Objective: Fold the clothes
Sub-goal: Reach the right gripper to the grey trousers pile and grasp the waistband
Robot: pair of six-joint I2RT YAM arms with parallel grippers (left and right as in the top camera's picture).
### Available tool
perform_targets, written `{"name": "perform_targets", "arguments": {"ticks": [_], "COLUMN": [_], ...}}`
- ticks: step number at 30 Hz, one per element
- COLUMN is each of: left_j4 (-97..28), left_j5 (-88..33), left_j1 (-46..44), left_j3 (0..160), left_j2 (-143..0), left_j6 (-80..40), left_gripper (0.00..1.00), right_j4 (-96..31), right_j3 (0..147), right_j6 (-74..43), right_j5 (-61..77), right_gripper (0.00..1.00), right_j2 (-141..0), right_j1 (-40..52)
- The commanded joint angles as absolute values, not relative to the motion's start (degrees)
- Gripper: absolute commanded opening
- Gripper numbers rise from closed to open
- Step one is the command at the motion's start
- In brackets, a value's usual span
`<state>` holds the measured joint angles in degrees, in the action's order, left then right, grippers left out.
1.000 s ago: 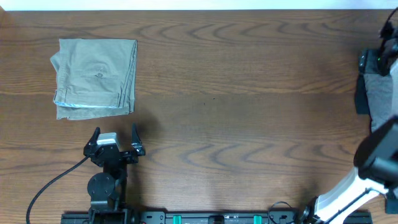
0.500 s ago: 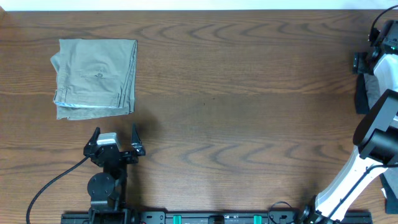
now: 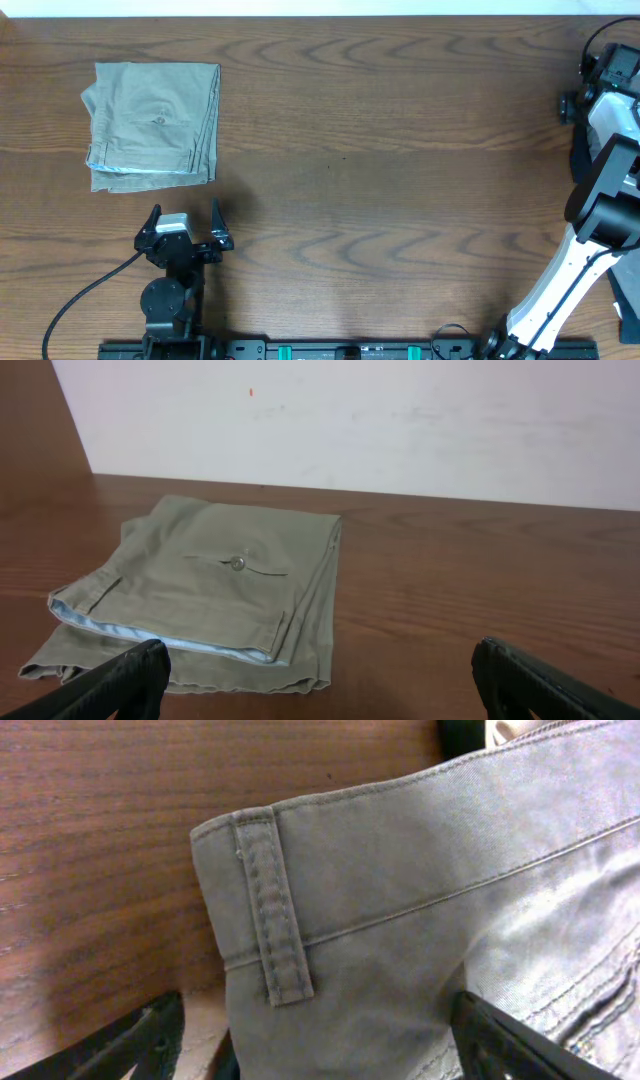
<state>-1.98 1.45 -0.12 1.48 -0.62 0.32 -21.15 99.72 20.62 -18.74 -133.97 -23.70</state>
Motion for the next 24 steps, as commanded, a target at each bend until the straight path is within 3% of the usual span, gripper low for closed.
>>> {"name": "perform_targets", "arguments": {"ticks": [1, 8, 12, 24], "left_j4": [-3.99, -4.01, -4.01, -4.01], "left_j5": [1.72, 1.72, 1.72, 1.72], "left_j1": [-0.34, -0.34, -0.34, -0.34], "left_j3": [0.23, 0.23, 0.23, 0.23], "left_j2": [-0.23, -0.23, -0.23, -0.23], "left_j6": [1.28, 1.28, 1.28, 1.28], "left_gripper": [0.98, 0.98, 0.98, 0.98], "right_j4": [-20.97, -20.14, -18.81, -23.68], "right_j3": [100.47, 100.49, 101.43, 106.8], "right_j6": [19.94, 17.61, 17.78, 19.84], "right_j5": [-19.2, -19.73, -25.58, -28.71], "right_gripper": [0.71, 0.34, 0.01, 0.07], "right_j2": [-136.35, -136.51, -136.14, -126.65], "right_j1": [-23.31, -23.27, -22.85, -16.25]}}
